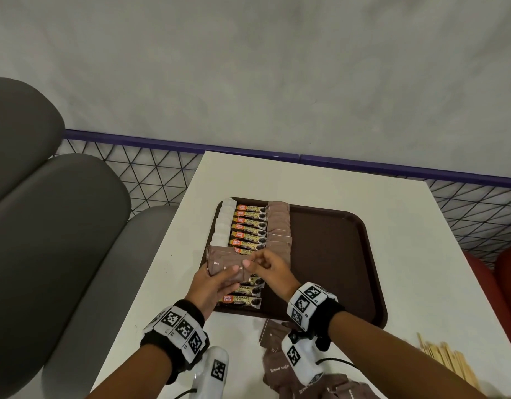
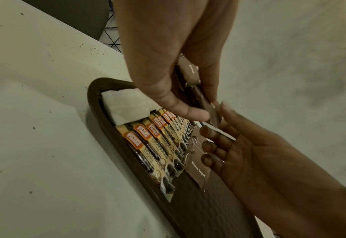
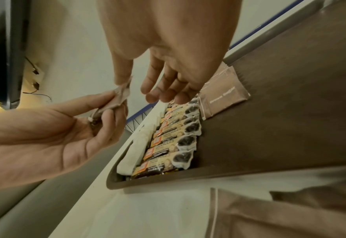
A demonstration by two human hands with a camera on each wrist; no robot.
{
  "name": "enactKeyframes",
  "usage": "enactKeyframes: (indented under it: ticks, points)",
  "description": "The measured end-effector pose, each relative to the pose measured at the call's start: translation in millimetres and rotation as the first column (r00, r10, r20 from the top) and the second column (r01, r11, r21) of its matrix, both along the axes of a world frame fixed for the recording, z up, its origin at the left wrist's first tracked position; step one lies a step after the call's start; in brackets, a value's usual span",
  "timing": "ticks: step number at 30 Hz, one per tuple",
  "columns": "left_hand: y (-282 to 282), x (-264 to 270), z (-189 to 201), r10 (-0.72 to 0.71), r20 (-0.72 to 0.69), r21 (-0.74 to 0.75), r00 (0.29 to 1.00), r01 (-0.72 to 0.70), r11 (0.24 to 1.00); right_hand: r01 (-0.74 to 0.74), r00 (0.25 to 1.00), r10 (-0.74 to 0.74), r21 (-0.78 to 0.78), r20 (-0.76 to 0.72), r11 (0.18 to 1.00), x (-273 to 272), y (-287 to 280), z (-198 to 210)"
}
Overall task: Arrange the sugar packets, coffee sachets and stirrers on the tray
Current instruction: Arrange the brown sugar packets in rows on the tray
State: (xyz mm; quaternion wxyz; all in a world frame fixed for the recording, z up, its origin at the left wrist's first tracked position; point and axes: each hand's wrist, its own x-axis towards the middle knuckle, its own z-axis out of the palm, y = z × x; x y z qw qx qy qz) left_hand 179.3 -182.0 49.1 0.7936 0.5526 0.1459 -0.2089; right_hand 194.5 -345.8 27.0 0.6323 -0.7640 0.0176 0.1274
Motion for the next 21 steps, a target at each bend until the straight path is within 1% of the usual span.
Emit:
enactKeyframes:
  ticks: [2,4,7,9,11,14,18,21]
  points:
    - [-1,-1,0,-0.012,-0.004,-0.019,1.000,0.012,1.000,-0.041,0.999,0.041,-0.016,0.001,0.999,0,1,-4]
    - [-2,-1,0,-0.005,-0.029,-0.044,1.000,0.003,0.999,-0.039,0.999,0.039,-0.031,-0.005,0.999,1,-1,-4]
    - [-2,1,0,0.052,-0.094,-0.067,0.994,-0.059,0.996,0.029,0.999,-0.031,-0.040,-0.026,0.999,2,-11,-3]
    - [0,2,0,0.092,-0.140,-0.076,0.986,-0.103,0.992,0.089,0.995,-0.092,-0.067,-0.037,0.994,3,-21,-4]
    - [4,3,-1,0.106,-0.157,-0.077,0.982,-0.119,0.990,0.141,0.988,-0.147,-0.111,-0.046,0.984,4,-32,-9]
    - [8,1,-2,0.096,-0.143,-0.065,0.985,-0.106,0.992,0.176,0.977,-0.196,-0.201,-0.080,0.963,3,-47,-19]
    - [10,0,-4,0.067,-0.097,-0.007,0.993,-0.068,0.998,0.179,0.970,-0.220,-0.305,-0.105,0.935,-1,-56,-27]
    - [11,0,-6,0.055,-0.078,0.016,0.995,-0.053,0.998,0.187,0.962,-0.250,-0.400,-0.112,0.897,-1,-58,-30]
